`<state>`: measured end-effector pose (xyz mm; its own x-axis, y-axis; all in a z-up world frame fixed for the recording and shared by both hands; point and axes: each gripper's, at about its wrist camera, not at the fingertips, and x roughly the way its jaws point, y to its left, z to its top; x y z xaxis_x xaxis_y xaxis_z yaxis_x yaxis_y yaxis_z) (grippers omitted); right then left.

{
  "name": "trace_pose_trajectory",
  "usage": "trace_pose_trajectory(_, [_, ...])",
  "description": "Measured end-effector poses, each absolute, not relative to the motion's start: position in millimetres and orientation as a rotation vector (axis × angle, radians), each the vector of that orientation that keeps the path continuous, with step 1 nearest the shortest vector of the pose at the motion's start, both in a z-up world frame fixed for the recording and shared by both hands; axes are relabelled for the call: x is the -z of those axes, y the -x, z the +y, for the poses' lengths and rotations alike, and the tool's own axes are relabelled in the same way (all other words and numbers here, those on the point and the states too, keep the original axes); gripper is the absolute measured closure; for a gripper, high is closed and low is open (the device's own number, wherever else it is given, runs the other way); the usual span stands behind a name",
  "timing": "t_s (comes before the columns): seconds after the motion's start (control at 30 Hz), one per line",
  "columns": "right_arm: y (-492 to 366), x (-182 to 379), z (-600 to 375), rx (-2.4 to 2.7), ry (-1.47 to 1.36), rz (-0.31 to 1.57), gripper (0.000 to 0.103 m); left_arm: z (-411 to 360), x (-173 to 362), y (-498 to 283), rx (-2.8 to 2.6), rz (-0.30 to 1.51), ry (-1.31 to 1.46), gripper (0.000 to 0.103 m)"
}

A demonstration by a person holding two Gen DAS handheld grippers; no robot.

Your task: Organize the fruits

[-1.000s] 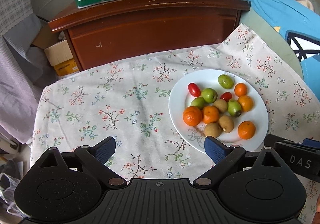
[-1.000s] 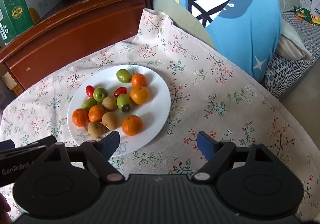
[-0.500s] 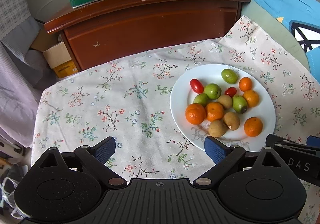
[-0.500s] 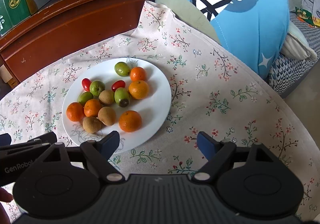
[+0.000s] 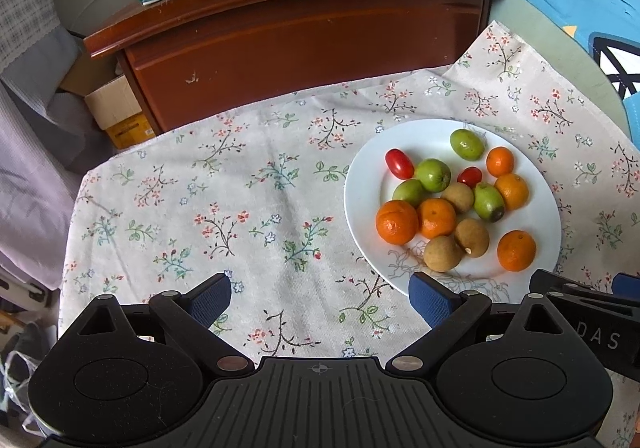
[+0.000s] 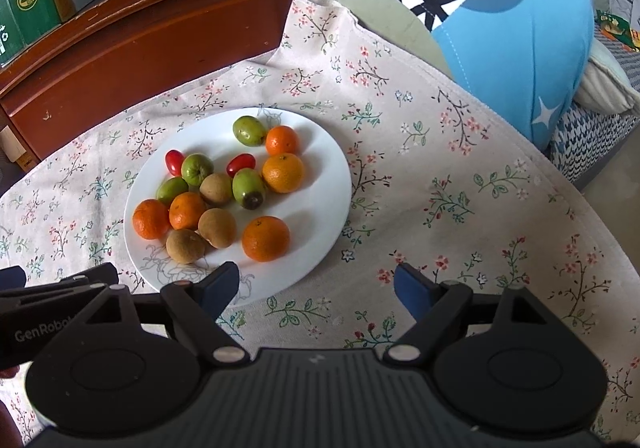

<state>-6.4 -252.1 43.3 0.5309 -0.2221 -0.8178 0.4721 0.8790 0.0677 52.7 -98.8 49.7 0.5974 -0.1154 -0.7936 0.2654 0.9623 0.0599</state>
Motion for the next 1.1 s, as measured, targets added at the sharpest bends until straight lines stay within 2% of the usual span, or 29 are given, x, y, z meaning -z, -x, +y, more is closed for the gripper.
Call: trace_pose_trajectory(1.1, [3.7,-35.1,-250.2,0.428,-0.247,0.914,0.019,-104.6,-45.8,-49.6,0.209,0.908,-0.212,0.006])
